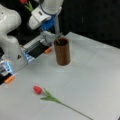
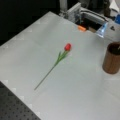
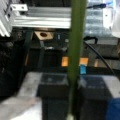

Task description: Flower insertion into a vase

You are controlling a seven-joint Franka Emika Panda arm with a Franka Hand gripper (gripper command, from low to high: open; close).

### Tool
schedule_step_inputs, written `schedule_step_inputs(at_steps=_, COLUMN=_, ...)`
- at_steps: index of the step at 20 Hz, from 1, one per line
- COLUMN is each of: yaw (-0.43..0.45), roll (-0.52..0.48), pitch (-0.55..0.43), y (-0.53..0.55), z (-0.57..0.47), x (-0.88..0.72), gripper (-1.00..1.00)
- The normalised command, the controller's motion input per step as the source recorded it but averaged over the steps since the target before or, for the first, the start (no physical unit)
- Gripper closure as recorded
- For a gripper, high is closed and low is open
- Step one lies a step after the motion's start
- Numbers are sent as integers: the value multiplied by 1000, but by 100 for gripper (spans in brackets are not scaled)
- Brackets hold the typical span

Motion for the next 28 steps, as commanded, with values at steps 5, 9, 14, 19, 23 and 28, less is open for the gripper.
schedule_step_inputs(at_steps=5, yaw=14, roll=-215, pitch=396, y=18, z=61, x=440, gripper=100)
schedule_step_inputs(at_steps=9, yaw=13, roll=-224, pitch=323, y=17, z=10, x=506, gripper=100)
schedule_step_inputs(at_steps=14, yaw=5, roll=-229, pitch=203, y=15, z=-150, x=603, gripper=100)
schedule_step_inputs(at_steps=19, yaw=53, roll=-235, pitch=131, y=-13, z=-226, x=555, gripper=100)
schedule_step_inputs(at_steps=23, yaw=76, roll=-224, pitch=94, y=-9, z=-142, x=490, gripper=100)
schedule_step_inputs(at_steps=28, yaw=84, roll=-177, pitch=54, y=42, z=-101, x=373, gripper=100)
